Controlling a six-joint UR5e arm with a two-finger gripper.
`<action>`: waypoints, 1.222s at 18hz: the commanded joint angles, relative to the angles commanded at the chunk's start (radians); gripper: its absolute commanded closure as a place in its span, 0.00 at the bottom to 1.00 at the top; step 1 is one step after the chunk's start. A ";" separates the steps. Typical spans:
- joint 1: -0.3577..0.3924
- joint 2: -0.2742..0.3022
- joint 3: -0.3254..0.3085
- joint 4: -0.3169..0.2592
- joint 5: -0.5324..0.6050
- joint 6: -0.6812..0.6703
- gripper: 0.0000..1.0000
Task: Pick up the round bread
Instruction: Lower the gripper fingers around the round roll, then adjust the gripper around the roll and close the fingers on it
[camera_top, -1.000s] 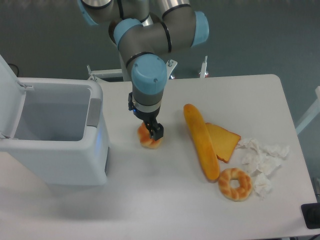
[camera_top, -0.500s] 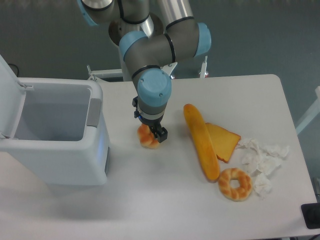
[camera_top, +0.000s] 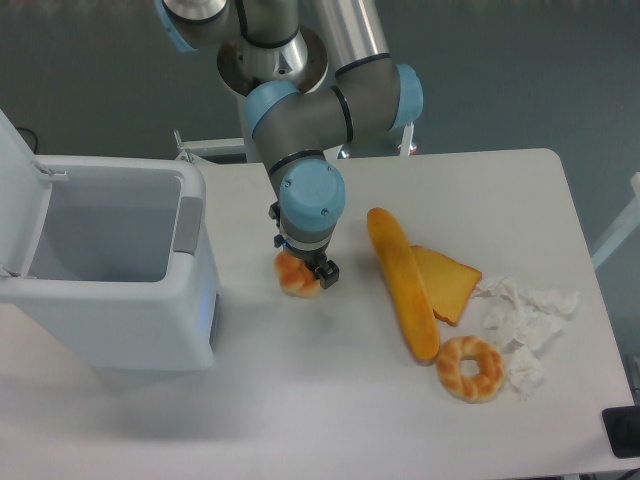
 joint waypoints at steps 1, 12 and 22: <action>-0.002 0.000 0.002 -0.002 0.002 -0.002 0.00; 0.026 -0.054 -0.009 0.005 0.012 -0.181 0.00; 0.018 -0.064 -0.052 0.164 -0.018 -0.242 0.00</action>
